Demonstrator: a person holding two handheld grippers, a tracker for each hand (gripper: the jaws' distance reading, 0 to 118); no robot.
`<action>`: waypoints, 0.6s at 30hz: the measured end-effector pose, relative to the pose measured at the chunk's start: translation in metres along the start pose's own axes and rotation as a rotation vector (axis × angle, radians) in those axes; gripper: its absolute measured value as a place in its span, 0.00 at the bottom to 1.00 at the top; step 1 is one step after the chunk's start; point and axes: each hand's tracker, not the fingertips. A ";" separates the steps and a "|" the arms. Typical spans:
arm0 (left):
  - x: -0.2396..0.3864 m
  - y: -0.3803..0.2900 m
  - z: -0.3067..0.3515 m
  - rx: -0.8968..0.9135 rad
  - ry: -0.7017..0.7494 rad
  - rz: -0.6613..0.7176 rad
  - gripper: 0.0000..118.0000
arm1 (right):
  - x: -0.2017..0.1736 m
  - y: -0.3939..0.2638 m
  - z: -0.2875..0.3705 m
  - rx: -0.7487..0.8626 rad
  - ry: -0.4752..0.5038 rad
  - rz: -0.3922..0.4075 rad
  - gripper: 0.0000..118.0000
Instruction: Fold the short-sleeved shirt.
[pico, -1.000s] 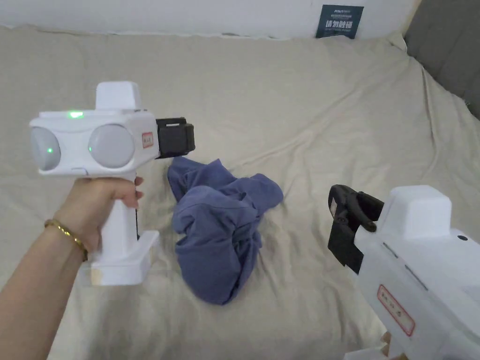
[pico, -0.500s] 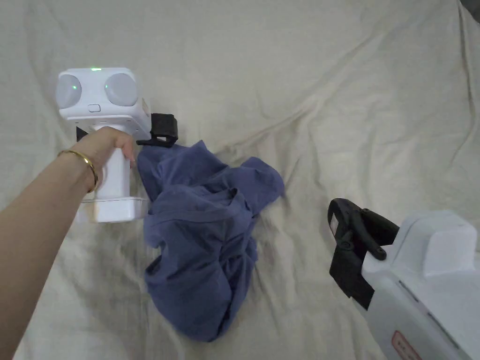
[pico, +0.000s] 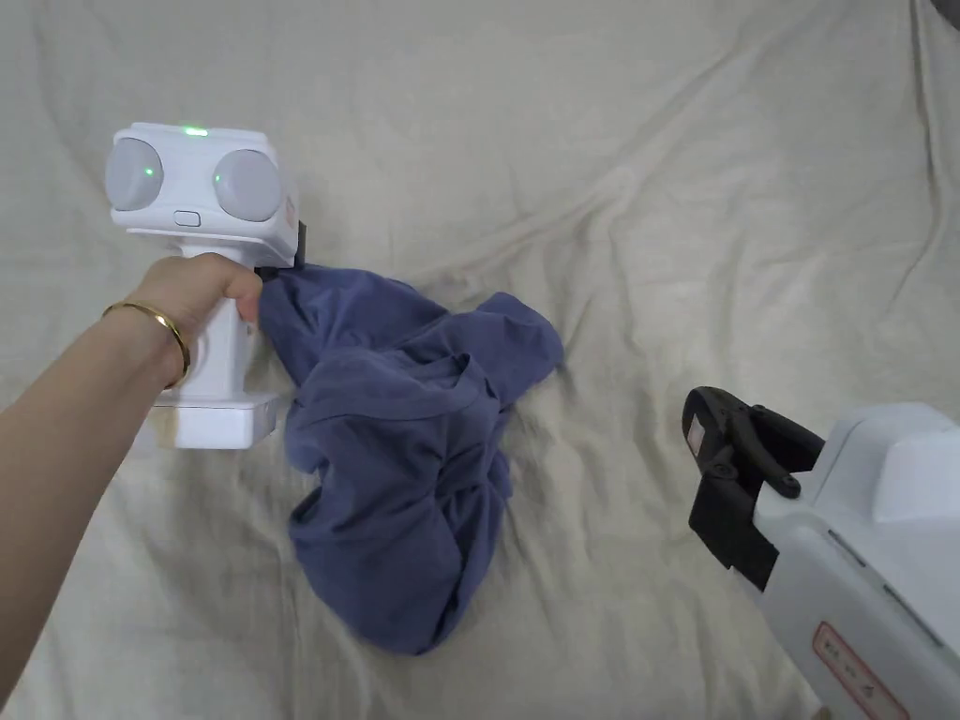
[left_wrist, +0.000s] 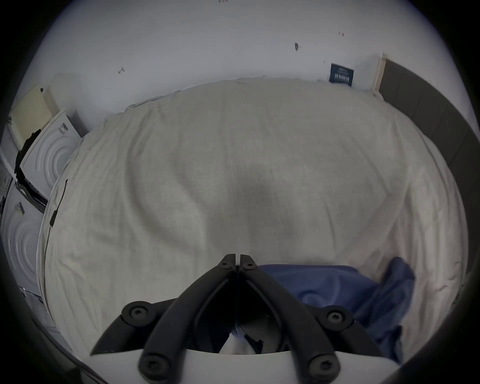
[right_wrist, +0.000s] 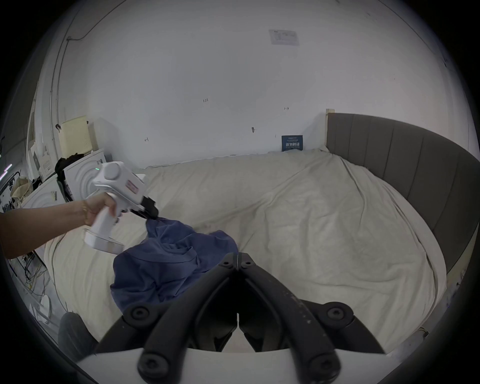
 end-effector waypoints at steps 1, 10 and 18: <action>-0.008 0.001 0.014 0.025 -0.030 0.036 0.01 | 0.000 0.002 -0.001 0.000 -0.010 0.002 0.01; -0.034 -0.018 0.109 0.174 -0.162 0.096 0.01 | -0.008 0.049 -0.077 -0.182 -0.007 -0.009 1.00; -0.044 -0.052 0.105 0.143 -0.128 0.139 0.01 | -0.030 0.090 -0.209 -0.480 -0.072 -0.104 1.00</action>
